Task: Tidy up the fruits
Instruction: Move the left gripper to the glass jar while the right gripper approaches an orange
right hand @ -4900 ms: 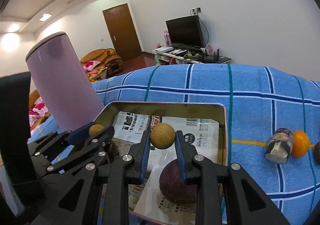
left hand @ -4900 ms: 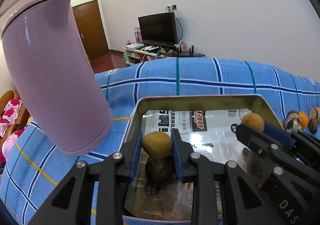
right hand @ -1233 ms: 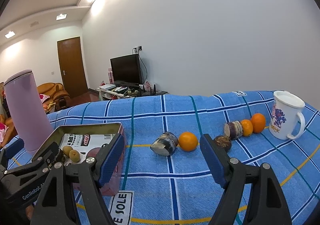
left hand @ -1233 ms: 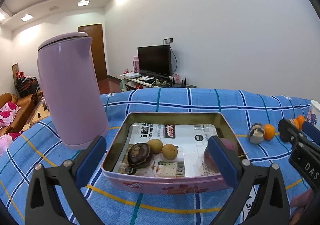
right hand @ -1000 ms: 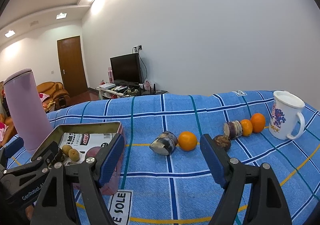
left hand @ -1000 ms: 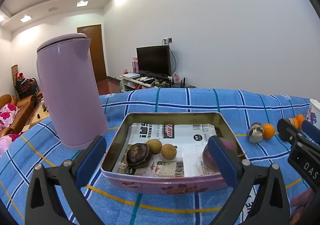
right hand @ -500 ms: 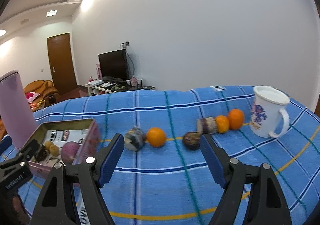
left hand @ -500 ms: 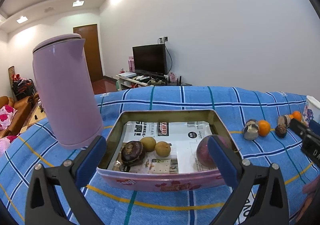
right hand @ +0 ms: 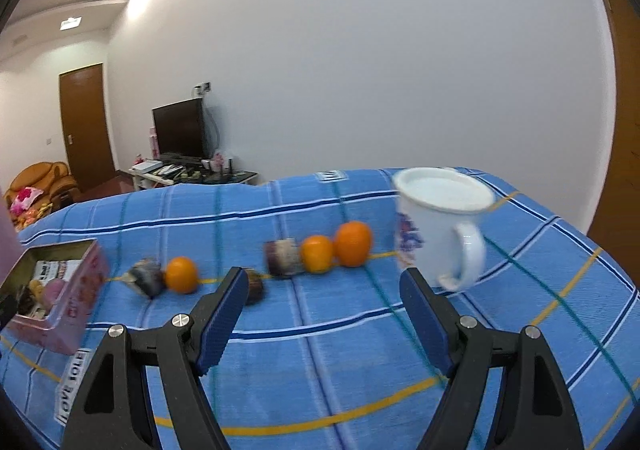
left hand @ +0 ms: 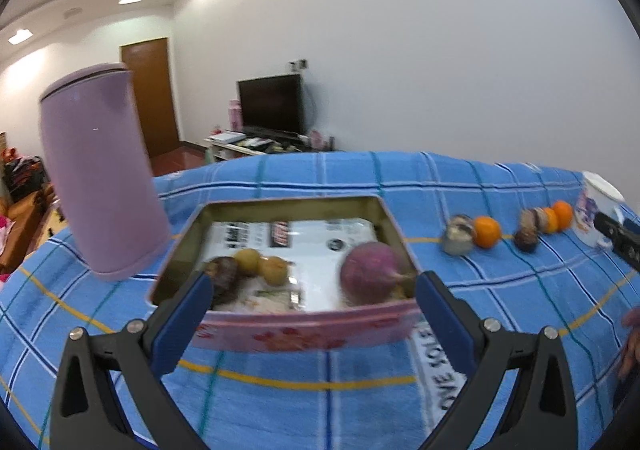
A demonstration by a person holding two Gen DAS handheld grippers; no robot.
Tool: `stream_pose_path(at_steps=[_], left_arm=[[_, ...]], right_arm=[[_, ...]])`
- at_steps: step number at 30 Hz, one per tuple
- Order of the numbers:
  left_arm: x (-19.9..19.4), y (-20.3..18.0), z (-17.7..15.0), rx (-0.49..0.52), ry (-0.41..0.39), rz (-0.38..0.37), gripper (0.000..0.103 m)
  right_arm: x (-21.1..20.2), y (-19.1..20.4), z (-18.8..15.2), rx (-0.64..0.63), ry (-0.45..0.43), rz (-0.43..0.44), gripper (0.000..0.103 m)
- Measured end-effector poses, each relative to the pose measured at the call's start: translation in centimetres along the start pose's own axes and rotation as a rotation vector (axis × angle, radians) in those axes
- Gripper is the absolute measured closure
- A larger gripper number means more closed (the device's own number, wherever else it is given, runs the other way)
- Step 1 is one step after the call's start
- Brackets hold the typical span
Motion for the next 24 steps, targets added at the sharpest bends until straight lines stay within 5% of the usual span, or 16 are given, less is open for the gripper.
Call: stream_pose_path(at_steps=[5,11,17,19,24], left_arm=[[0.1,-4.4,-0.1,0.084,0.032,-0.086,0.000],[2.8,-10.5,1.6,0.139,0.128,-0.191,0.014],[7.9,-15.5,2.0,0.165,0.260,-0.243,0.047],[9.3,-16.2,1.7,0.181,0.299,-0.228,0.055],[12.6,-16.3,1.6,0.240,0.329,-0.105,0.055]], right_arm=[[0.6,-3.3,-0.4,0.098,0.040,-0.019,0.024],[1.2,-4.0,-1.1,0.155,0.099,-0.001,0.024],[1.3,-4.1,-1.1,0.175,0.110,0.016,0.024],[1.4,-4.4,-1.1,0.199,0.113,0.023,0.024],[1.8,-5.0,-1.4,0.256,0.145,0.039,0.024]])
Point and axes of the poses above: each gripper's, at about its wrist camera, not at the fingertips, and x roughly the way its jaws point, y to its left, z to its top, the point moved 9 cm from there along x, roughly the way its jaws point, and after that the axes turned 4 degrees about -y, right-handed, at the moved point
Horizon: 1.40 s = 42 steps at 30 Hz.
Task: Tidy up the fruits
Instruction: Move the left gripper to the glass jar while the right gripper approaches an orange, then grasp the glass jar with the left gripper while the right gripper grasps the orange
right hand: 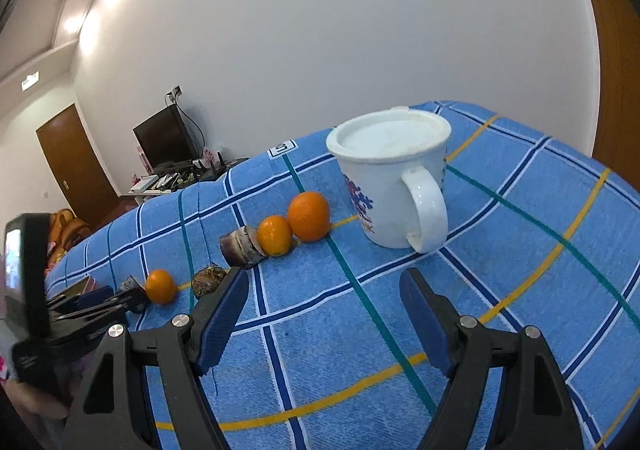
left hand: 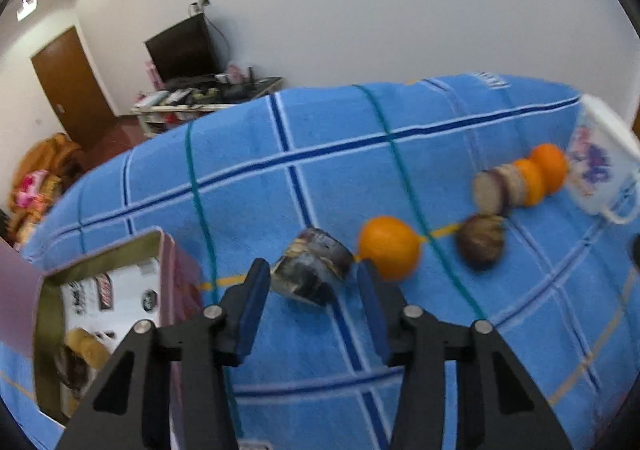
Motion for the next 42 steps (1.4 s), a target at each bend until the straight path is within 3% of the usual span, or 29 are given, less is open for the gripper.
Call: stream_pose_path(at_steps=[7,9,11,12,17,21,23,24,25,30,34,37,41,42], left_arm=[[2.6,-0.4,0.6,0.014,0.042,0.065,0.044],[3.2,0.2,0.3,-0.030,0.066,0.066,0.045],[3.7,0.4,0.3,-0.094,0.075,0.001,0.055],[3.8,0.4,0.2,-0.133,0.079,-0.046,0.065],[2.2,-1.0,-1.2,-0.140,0.060,-0.118,0.065],[-1.5,-1.9,-2.6,-0.179,-0.007,-0.252,0.066],[-3.8,-1.6,-3.0,-0.193,-0.066,-0.285,0.072],[-4.6,-1.4,-3.2,-0.191,-0.086,-0.288,0.086],[-5.3,-1.2,-3.4,-0.181,-0.099,-0.275,0.087],[-5.1,-0.3,-4.3,-0.186,-0.065,-0.244,0.081],[-4.5,-0.6,-4.6,-0.208,-0.026,-0.266,0.043],[-4.5,-0.6,-3.8,-0.208,-0.085,-0.241,0.032],[-2.7,-0.7,-2.5,-0.223,-0.072,-0.207,0.031],[-2.3,-1.0,-2.5,-0.218,-0.063,-0.202,0.039]], right_arm=[[-0.1,-0.2,0.1,0.029,0.005,0.014,0.024],[-0.1,-0.2,0.2,0.027,0.002,0.012,0.024],[-0.1,-0.2,0.2,0.029,0.003,0.011,0.024],[-0.1,-0.2,0.2,0.029,0.004,0.011,0.024],[0.1,-0.7,0.2,0.031,0.003,-0.003,0.024],[0.2,-0.8,0.1,0.032,0.001,-0.004,0.024],[0.1,-0.6,0.1,0.022,-0.003,0.002,0.024],[0.0,-0.5,0.1,0.016,-0.005,0.003,0.024],[0.0,-0.3,0.0,0.004,-0.007,0.002,0.024],[0.3,-0.1,-0.5,-0.026,0.000,-0.024,0.024],[0.3,-0.3,-0.5,-0.021,-0.004,-0.035,0.024],[0.4,-0.3,-0.6,-0.020,0.007,-0.030,0.024],[0.6,0.3,-0.7,-0.029,0.016,-0.015,0.024],[0.6,0.4,-0.7,-0.035,0.014,-0.014,0.024]])
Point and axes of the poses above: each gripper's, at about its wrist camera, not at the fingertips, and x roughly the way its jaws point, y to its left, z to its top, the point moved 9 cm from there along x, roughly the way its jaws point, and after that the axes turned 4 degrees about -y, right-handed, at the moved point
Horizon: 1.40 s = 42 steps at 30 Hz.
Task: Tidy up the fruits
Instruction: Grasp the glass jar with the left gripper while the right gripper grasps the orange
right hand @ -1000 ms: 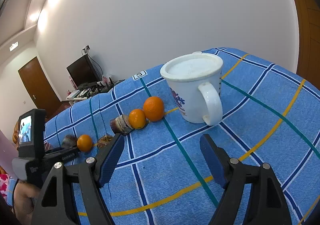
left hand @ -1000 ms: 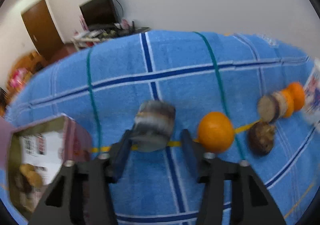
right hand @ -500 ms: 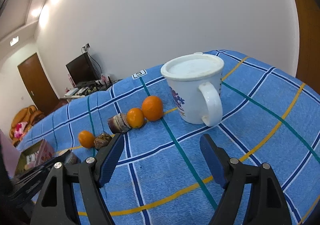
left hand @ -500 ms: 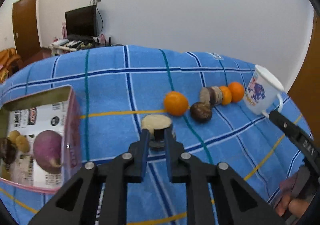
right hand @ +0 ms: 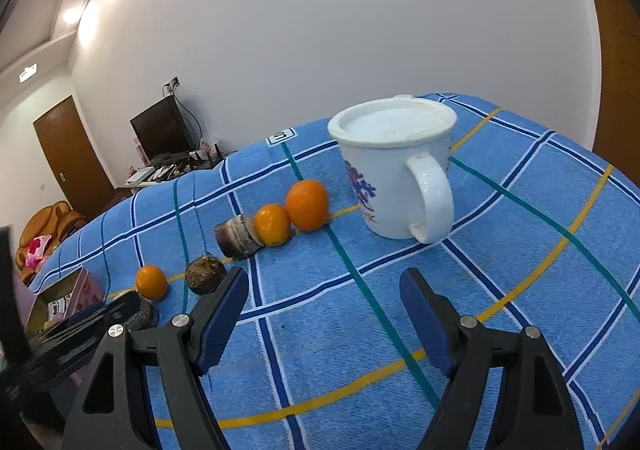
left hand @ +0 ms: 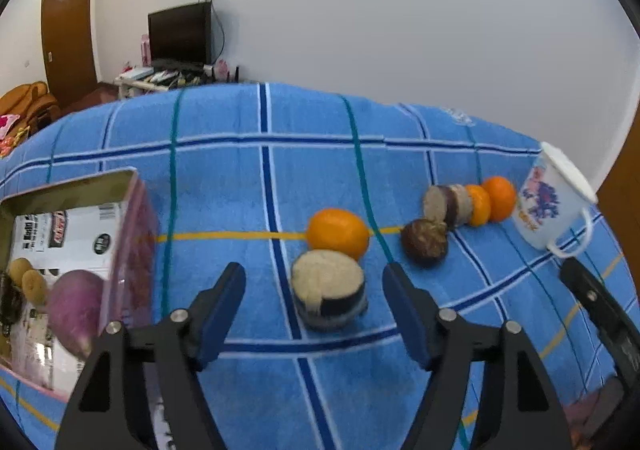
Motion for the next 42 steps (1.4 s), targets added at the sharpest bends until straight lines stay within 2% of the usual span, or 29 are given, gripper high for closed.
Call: stream_pose_path(at_steps=[1,2,7,9,13,18,21,24,28,33,35,39,42], left_arm=[[0.6,-0.3,-0.2,0.012,0.025,0.003,0.056],[1.3,-0.7,-0.6,0.013,0.063,-0.026,0.059],[1.1,0.2,-0.8,-0.051,0.056,-0.071,0.060],[-0.3,0.7,-0.7,-0.069,0.010,-0.086,0.060],[-3.0,1.0,-1.0,-0.006,-0.054,-0.049,0.060],[-6.9,2.9,-0.6,0.013,-0.115,-0.065,0.060],[-8.8,4.8,-0.1,0.036,-0.161,-0.031,0.060],[-9.7,7.6,0.6,0.038,-0.193,0.007,0.060],[-9.8,11.8,1.4,-0.028,-0.199,0.030,0.060],[-10.2,16.9,1.7,-0.098,-0.219,0.056,0.060],[-10.2,18.5,1.8,-0.120,-0.220,0.070,0.060],[-10.2,20.5,1.9,-0.125,-0.221,0.102,0.060],[-10.3,21.6,2.0,-0.139,-0.222,0.111,0.060]], right_arm=[[0.0,0.1,0.0,-0.006,-0.002,0.002,0.024],[0.0,0.3,0.0,-0.010,-0.001,0.006,0.024],[0.3,0.7,-0.3,-0.024,0.011,0.015,0.024],[0.3,0.9,-0.3,-0.029,0.010,0.026,0.024],[0.1,1.8,-0.4,-0.056,0.000,0.063,0.024],[0.1,4.4,-1.3,-0.087,0.036,0.170,0.024],[0.3,7.0,-2.0,-0.095,0.094,0.257,0.040],[1.1,10.9,-2.5,-0.167,0.149,0.301,0.040],[3.3,15.4,-2.4,-0.280,0.163,0.287,0.040],[7.9,19.4,-3.3,-0.325,0.231,0.277,0.040],[9.4,21.0,-4.2,-0.386,0.261,0.263,0.041],[11.8,21.5,-5.3,-0.445,0.317,0.200,0.058],[12.3,21.5,-5.1,-0.431,0.318,0.197,0.061]])
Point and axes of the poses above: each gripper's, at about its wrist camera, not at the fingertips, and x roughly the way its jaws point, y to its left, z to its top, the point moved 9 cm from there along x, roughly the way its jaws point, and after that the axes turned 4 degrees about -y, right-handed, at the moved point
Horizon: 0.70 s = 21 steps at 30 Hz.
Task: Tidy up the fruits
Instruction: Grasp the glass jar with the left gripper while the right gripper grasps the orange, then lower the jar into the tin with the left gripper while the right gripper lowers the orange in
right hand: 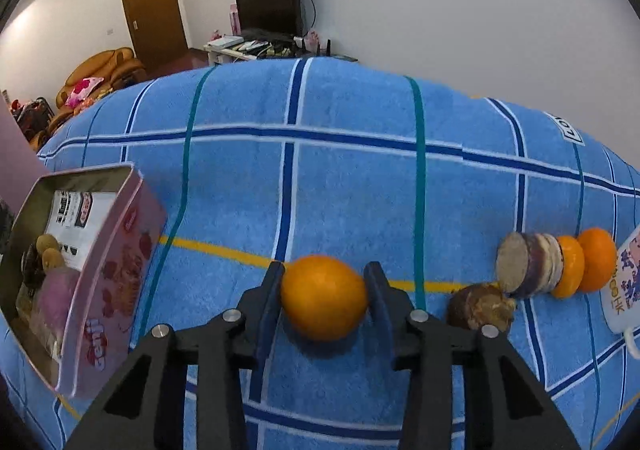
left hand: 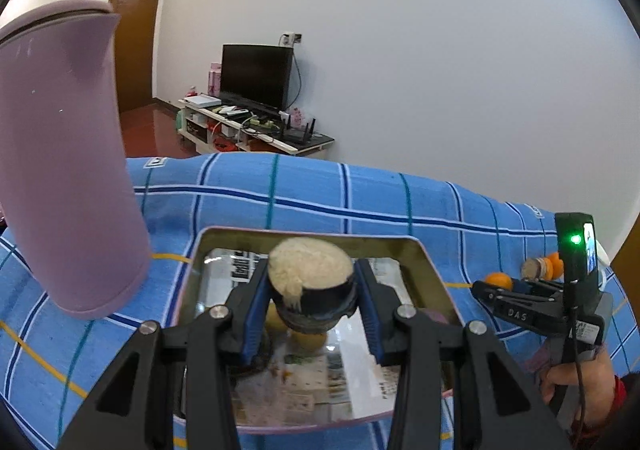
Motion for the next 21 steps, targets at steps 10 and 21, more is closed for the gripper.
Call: stream_pose_path(at_steps=[10,21], left_arm=[[0.8,0.0,-0.9,0.021,0.027,0.046,0.060],[0.0,-0.8,-1.1,0.094,-0.015,0.102,0.060]], right_arm=[[-2.6,-0.4,-0.6,0.047,-0.084,-0.043,0.064],[-11.6,4.2,-1.7,0.051,-0.388,-0.036,0.064]])
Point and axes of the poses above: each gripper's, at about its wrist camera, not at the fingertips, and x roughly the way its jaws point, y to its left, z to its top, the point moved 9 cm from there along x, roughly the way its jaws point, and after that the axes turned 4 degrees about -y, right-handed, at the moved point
